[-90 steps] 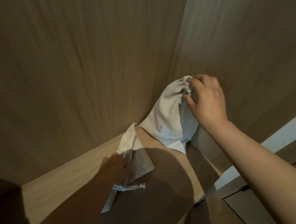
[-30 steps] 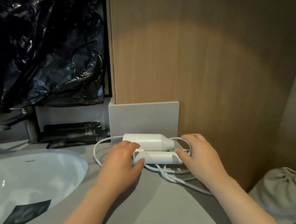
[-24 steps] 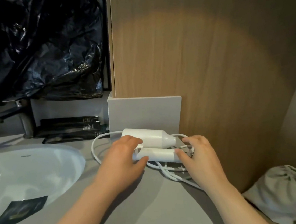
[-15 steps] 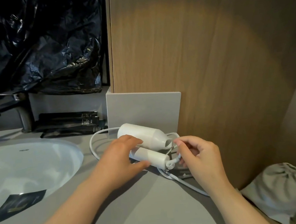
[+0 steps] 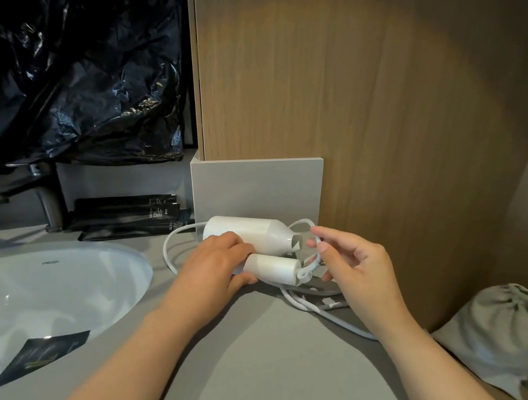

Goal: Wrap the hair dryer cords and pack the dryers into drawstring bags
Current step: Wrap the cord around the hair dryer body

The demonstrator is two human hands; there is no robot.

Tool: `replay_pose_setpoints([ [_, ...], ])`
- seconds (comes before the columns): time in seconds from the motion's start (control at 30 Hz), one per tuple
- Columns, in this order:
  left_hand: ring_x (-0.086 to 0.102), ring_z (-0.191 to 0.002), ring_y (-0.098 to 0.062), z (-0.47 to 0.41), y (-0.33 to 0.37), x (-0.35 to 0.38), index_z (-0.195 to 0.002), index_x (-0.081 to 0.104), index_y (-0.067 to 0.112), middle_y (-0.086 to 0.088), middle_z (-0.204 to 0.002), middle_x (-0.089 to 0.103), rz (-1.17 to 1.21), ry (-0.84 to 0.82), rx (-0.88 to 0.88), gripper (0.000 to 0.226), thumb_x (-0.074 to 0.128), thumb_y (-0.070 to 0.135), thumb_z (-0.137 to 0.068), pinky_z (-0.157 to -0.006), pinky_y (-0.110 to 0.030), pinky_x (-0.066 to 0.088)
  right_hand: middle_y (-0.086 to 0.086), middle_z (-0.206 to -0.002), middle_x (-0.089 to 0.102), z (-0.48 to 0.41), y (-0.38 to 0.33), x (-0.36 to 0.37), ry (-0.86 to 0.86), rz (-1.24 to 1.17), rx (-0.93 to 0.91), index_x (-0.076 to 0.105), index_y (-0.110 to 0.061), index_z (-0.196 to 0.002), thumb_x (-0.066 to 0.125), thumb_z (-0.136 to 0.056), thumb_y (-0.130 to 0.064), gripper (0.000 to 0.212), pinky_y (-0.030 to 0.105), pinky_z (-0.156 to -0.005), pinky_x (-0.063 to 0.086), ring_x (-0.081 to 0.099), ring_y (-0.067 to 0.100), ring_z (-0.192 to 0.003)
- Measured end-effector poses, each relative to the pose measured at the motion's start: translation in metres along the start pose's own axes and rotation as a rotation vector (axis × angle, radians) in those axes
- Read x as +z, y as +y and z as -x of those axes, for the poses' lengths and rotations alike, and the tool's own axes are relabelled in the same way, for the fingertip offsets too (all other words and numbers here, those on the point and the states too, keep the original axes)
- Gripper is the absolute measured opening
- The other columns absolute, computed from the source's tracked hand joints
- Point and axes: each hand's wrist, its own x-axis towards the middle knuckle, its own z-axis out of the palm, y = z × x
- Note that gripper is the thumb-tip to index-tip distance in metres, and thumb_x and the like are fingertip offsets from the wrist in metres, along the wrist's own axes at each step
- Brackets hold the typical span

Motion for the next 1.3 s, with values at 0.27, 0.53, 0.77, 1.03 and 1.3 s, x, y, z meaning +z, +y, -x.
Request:
replay_pose_setpoints([
  [0.27,0.054,-0.087,-0.023,0.000,0.005,0.006,-0.104,0.065,0.021,0.002,-0.100,0.058,-0.050,0.002,0.053,0.030,0.076,0.027,-0.077,-0.071,-0.039,0.050,-0.007,-0.091,0.076,0.001,-0.006,0.001,-0.005,-0.143,-0.025,0.070,-0.027,-0.104,0.063,-0.088,-0.009,0.025,0.025,-0.073,0.059,0.072,0.015,-0.082],
  [0.53,0.054,-0.094,-0.021,-0.003,0.013,-0.004,-0.108,0.062,0.016,0.002,-0.108,0.059,0.008,0.065,0.167,0.024,0.056,0.028,-0.088,-0.078,-0.031,0.047,-0.013,-0.110,0.072,-0.004,-0.007,-0.006,0.048,-0.230,-0.074,0.062,-0.025,-0.123,0.054,-0.090,-0.028,0.034,0.026,-0.083,0.057,0.066,0.007,-0.107],
  [0.77,0.050,-0.092,0.002,-0.007,0.013,-0.014,-0.110,0.057,0.021,0.015,-0.102,0.051,0.363,0.229,-0.046,0.032,0.042,0.042,-0.091,-0.073,-0.013,0.038,-0.012,-0.119,0.068,-0.008,-0.002,-0.010,0.039,-0.235,-0.069,0.059,-0.025,-0.127,0.052,-0.090,-0.033,0.039,0.025,-0.086,0.056,0.063,0.005,-0.112],
  [1.03,0.056,-0.081,-0.017,-0.007,0.011,-0.028,-0.097,0.059,0.012,-0.004,-0.089,0.062,0.558,0.319,-0.289,0.040,0.040,0.046,-0.089,-0.068,-0.027,0.046,-0.018,-0.127,0.062,-0.010,-0.002,-0.004,-0.066,-0.142,-0.025,0.056,-0.029,-0.131,0.055,-0.085,-0.042,0.048,0.038,-0.107,0.044,0.055,-0.001,-0.120],
  [1.3,0.060,-0.091,-0.020,-0.005,0.012,-0.030,-0.107,0.058,0.023,0.001,-0.097,0.063,0.573,0.291,-0.289,0.040,0.040,0.054,-0.089,-0.079,-0.047,0.054,-0.017,-0.126,0.062,-0.015,0.003,0.004,-0.124,-0.091,0.048,0.057,-0.031,-0.128,0.058,-0.086,-0.038,0.043,0.035,-0.105,0.046,0.057,0.001,-0.118],
])
